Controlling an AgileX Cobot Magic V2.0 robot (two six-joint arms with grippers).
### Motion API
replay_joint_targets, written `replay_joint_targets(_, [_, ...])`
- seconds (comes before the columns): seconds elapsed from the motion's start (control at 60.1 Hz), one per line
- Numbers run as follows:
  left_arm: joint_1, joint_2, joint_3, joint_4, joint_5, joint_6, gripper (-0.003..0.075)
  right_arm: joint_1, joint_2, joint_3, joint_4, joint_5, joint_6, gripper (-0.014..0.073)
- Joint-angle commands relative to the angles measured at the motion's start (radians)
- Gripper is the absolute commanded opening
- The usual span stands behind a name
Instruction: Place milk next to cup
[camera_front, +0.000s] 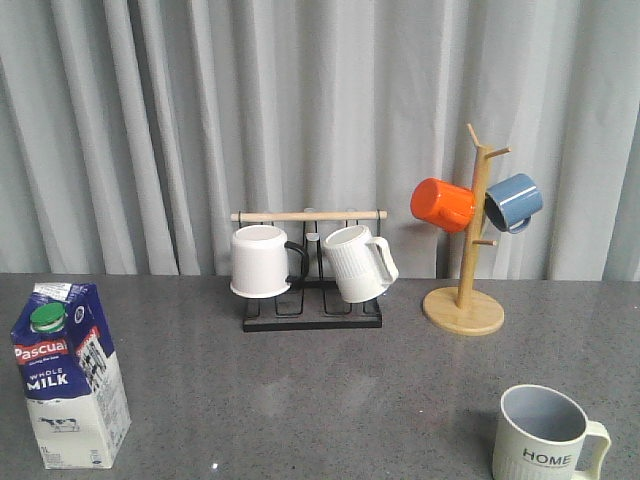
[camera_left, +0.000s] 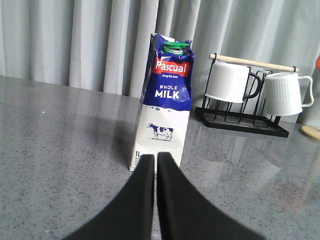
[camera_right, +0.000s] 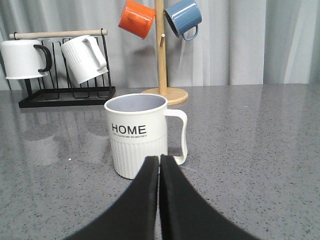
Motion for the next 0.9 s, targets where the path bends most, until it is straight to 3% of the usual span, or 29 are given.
replay_joint_targets(0.0, [0.001,-0.013,0.02,-0.008,-0.081,-0.001,-0.0006,0.003,0.019,0.008,-0.007,-0.07,-0.003,-0.0005])
replay_joint_targets(0.882, [0.001,-0.013,0.02,-0.01,-0.082,-0.007,-0.0006,0.003,0.019,0.007,-0.007,-0.1,-0.003,-0.0005])
